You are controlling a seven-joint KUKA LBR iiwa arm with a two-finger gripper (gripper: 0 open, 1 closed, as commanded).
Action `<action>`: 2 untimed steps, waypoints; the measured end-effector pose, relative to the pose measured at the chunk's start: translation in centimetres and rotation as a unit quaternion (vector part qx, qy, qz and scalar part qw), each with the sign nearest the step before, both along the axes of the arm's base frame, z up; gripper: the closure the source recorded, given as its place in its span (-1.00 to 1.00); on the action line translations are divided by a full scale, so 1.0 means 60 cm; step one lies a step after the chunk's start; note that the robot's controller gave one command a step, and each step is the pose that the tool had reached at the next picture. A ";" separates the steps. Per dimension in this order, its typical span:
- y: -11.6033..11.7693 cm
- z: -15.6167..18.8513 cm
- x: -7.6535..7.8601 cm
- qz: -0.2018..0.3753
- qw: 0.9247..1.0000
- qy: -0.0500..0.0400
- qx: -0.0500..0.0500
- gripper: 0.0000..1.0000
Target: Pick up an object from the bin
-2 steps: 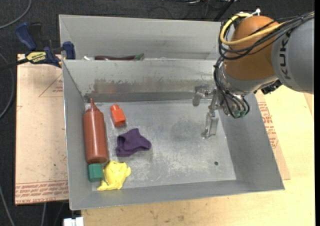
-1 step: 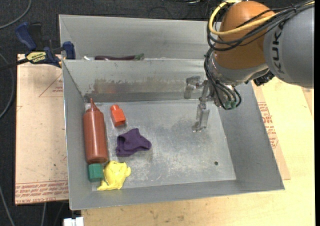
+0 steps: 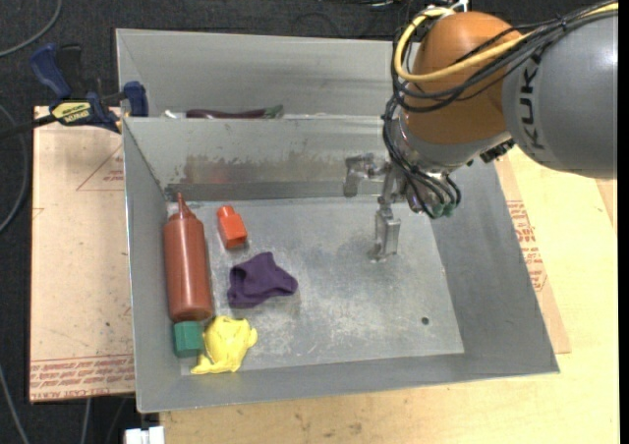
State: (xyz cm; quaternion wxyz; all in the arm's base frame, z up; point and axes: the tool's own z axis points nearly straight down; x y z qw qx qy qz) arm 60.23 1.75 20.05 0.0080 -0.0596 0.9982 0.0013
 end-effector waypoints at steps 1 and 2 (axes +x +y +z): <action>0.047 -0.109 -0.015 0.105 0.994 0.007 -0.003 -1.00; 0.078 -0.168 -0.042 0.035 0.999 0.006 0.000 -1.00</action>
Offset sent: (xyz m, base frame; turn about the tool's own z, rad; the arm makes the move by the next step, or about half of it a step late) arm -0.0389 0.0564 -0.1211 0.0421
